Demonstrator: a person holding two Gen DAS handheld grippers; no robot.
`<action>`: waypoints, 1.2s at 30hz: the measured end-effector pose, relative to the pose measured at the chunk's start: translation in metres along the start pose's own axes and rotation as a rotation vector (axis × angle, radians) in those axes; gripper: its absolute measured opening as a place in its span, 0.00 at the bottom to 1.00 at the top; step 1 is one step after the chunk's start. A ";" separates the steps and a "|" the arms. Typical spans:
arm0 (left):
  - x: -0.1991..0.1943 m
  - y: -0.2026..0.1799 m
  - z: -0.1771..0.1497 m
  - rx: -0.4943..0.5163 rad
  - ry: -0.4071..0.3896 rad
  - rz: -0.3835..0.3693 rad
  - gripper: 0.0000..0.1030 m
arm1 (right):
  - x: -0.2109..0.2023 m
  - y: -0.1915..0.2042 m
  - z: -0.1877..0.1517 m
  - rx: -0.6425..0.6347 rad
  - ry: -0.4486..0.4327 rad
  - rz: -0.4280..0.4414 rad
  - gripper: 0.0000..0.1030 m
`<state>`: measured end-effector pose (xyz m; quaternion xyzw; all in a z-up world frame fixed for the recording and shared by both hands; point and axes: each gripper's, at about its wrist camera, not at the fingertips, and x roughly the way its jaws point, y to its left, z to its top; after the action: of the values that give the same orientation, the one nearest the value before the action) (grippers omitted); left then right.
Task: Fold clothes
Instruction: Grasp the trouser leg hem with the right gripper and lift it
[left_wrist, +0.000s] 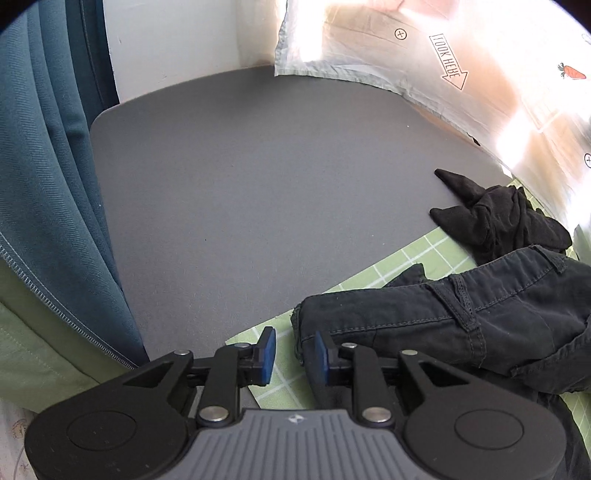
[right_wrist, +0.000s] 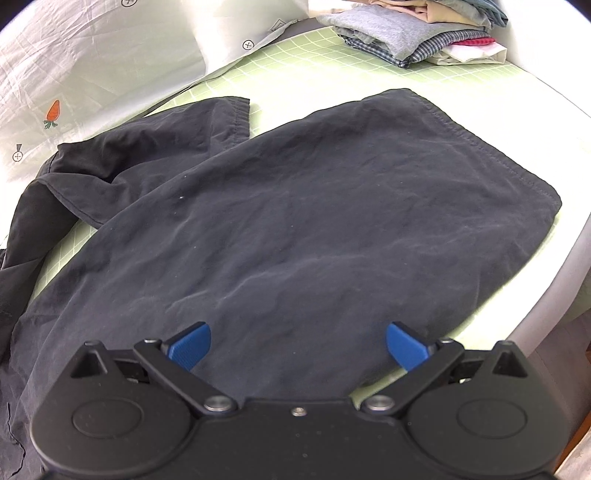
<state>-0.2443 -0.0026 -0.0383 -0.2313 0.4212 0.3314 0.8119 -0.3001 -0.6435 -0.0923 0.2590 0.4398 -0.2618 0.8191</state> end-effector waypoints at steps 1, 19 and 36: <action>-0.006 -0.004 -0.002 0.000 -0.008 -0.014 0.31 | 0.002 -0.003 0.005 0.005 0.000 0.001 1.00; -0.026 -0.157 -0.092 0.460 0.230 -0.302 0.48 | 0.047 0.060 0.084 -0.206 -0.015 0.137 0.89; 0.047 -0.316 -0.125 0.835 0.332 -0.300 0.50 | 0.133 0.089 0.170 -0.187 0.044 0.147 0.70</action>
<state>-0.0590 -0.2810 -0.1143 0.0064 0.6045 -0.0288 0.7961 -0.0789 -0.7169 -0.1074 0.2187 0.4600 -0.1531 0.8469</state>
